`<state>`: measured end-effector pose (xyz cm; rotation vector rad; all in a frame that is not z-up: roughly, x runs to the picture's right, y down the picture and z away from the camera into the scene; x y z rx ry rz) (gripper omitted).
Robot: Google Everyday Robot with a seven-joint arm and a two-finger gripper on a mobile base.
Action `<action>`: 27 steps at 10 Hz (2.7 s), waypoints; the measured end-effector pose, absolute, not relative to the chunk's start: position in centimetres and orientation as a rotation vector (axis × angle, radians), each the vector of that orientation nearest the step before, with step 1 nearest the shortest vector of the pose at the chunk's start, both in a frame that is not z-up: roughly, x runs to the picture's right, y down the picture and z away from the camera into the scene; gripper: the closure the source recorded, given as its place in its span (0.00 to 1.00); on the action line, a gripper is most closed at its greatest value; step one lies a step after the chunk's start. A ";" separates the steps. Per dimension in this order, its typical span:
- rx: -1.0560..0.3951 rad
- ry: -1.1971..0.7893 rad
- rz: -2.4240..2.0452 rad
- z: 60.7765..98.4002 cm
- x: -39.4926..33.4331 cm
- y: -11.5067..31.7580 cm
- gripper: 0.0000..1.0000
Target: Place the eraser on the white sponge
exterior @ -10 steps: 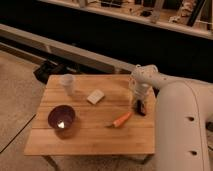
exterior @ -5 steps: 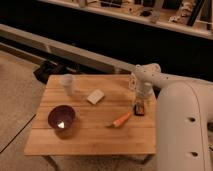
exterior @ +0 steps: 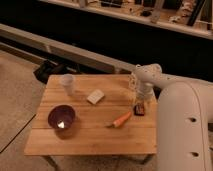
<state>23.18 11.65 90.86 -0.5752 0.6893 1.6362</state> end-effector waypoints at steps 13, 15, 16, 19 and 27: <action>-0.612 0.663 1.596 91.2 22.3 11.3 1.00; -0.603 0.667 1.570 90.4 22.1 10.5 1.00; -0.594 0.676 1.532 89.8 21.7 10.0 1.00; -0.578 0.680 1.405 88.4 18.9 8.6 1.00; -0.579 0.602 1.172 86.9 10.1 5.4 1.00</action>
